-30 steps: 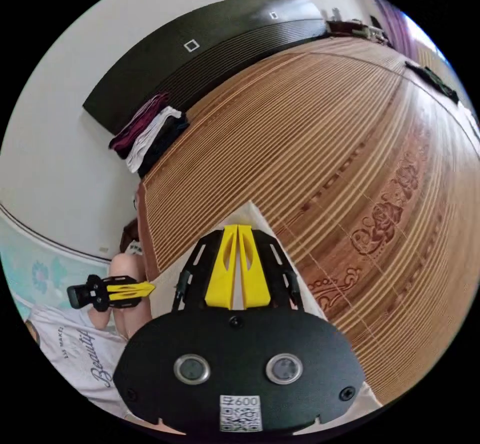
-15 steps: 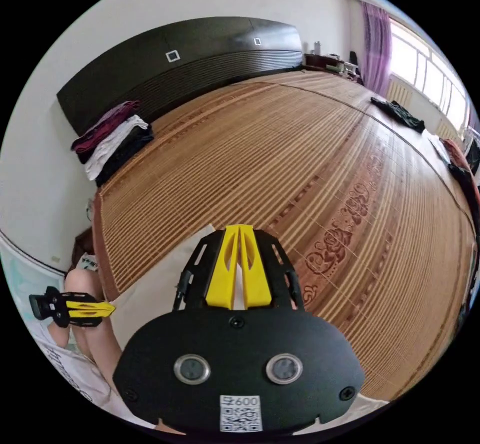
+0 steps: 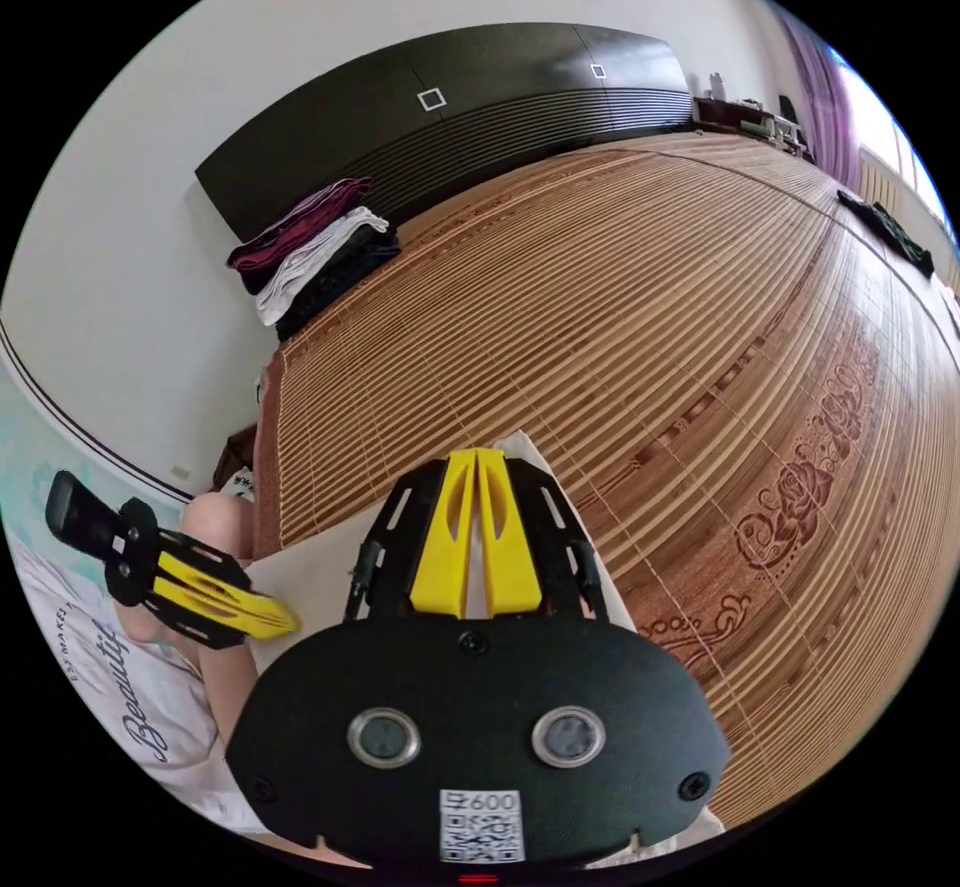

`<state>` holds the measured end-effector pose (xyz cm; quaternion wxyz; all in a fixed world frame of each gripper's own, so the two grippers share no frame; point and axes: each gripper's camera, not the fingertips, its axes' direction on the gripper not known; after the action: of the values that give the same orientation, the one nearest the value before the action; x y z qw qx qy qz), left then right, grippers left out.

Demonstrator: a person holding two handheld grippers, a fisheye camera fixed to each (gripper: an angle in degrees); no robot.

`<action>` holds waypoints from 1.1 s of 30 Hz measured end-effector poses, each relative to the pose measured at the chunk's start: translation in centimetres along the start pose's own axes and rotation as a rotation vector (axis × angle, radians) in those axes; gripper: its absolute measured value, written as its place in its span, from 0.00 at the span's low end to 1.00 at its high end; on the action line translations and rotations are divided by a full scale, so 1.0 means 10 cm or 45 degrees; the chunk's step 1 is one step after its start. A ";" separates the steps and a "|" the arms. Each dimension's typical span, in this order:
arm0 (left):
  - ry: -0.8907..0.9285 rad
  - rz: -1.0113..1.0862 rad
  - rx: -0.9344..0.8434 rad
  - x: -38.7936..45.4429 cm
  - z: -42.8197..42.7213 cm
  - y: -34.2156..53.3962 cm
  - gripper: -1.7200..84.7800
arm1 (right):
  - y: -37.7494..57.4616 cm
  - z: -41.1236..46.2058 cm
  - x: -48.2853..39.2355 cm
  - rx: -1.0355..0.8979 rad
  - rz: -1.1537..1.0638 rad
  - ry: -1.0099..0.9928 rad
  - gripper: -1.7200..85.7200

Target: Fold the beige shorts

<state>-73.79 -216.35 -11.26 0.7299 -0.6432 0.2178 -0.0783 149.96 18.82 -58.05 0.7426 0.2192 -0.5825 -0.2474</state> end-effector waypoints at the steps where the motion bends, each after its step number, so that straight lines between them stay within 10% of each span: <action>1: -0.022 0.015 -0.043 0.02 0.15 -0.02 0.03 | 0.04 0.00 0.00 0.007 -0.003 0.004 0.01; 33: -0.005 -0.115 -0.033 -1.17 0.56 -0.17 0.02 | 0.57 0.52 0.32 -0.051 0.125 0.071 0.01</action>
<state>-81.59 -206.96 -6.61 0.7176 -0.6620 0.1882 -0.1069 146.17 21.16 -50.97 0.7741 0.1822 -0.5664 -0.2162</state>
